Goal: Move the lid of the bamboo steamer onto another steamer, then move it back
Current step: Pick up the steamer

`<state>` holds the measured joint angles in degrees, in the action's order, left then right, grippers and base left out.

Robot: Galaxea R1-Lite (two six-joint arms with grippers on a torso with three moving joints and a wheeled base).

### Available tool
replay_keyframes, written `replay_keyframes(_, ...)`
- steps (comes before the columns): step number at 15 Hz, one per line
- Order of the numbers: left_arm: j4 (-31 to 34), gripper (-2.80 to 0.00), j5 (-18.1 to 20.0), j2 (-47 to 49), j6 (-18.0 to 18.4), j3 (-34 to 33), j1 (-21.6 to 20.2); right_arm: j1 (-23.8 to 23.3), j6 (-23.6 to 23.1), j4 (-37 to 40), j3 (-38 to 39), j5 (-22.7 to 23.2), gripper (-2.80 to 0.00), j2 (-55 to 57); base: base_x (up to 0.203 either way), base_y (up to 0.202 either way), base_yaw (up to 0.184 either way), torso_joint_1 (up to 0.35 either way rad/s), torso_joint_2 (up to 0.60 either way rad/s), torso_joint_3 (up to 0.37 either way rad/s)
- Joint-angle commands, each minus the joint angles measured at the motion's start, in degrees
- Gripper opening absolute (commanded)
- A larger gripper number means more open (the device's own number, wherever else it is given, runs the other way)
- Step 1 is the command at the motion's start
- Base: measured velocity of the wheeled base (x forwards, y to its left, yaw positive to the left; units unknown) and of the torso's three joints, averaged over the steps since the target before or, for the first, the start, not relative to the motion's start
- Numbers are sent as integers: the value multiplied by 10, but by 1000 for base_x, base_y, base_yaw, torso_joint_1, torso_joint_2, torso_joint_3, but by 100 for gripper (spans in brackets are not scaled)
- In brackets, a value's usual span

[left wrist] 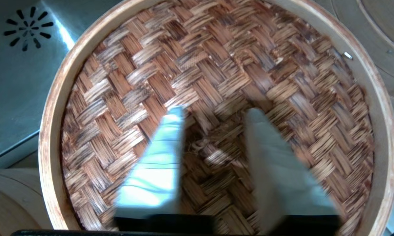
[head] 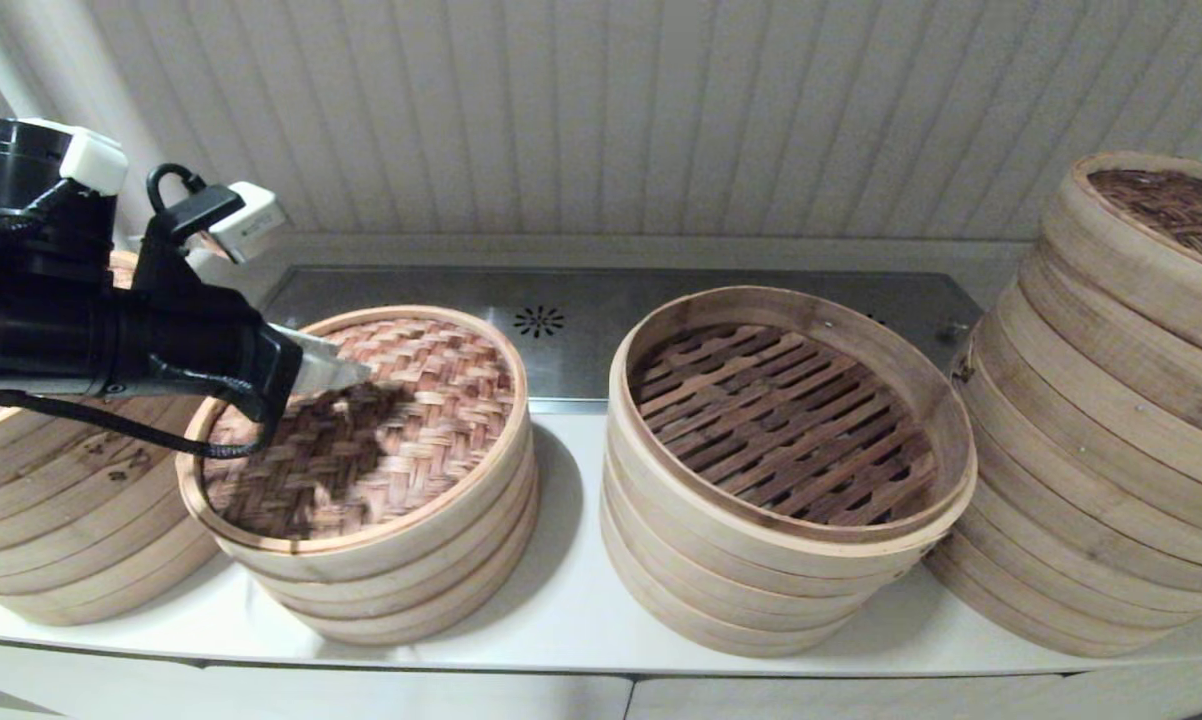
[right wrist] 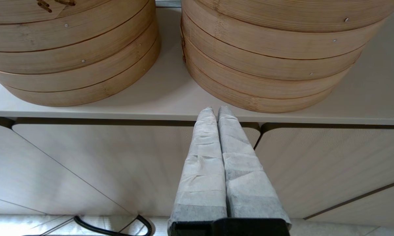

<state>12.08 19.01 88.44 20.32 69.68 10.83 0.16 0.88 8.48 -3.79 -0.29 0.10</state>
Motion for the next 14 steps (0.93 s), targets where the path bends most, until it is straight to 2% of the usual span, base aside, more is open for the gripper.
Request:
replay_keyframes(1, -2, 0, 1, 0, 8, -12, 0, 0, 0, 1, 0, 0, -280, 1, 0, 0, 0, 0, 0, 0)
replay_keyframes(3, -2, 0, 1, 2, 25, -18, 0, 0, 0, 0, 0, -1, -280, 1, 0, 0, 0, 0, 0, 0)
replay_keyframes(8, -3, 0, 2, 0, 24, -35, 0, 0, 0, 0, -1, 0, -280, 1, 0, 0, 0, 0, 0, 0)
replay_keyframes(9, -4, -280, 2, -1, 24, -35, 0, 0, 0, 0, 0, 0, -280, 1, 0, 0, 0, 0, 0, 0)
replay_keyframes(14, -27, -280, 3, -2, 23, -58, 0, 0, 0, 0, 0, 0, -280, 1, 0, 0, 0, 0, 0, 0)
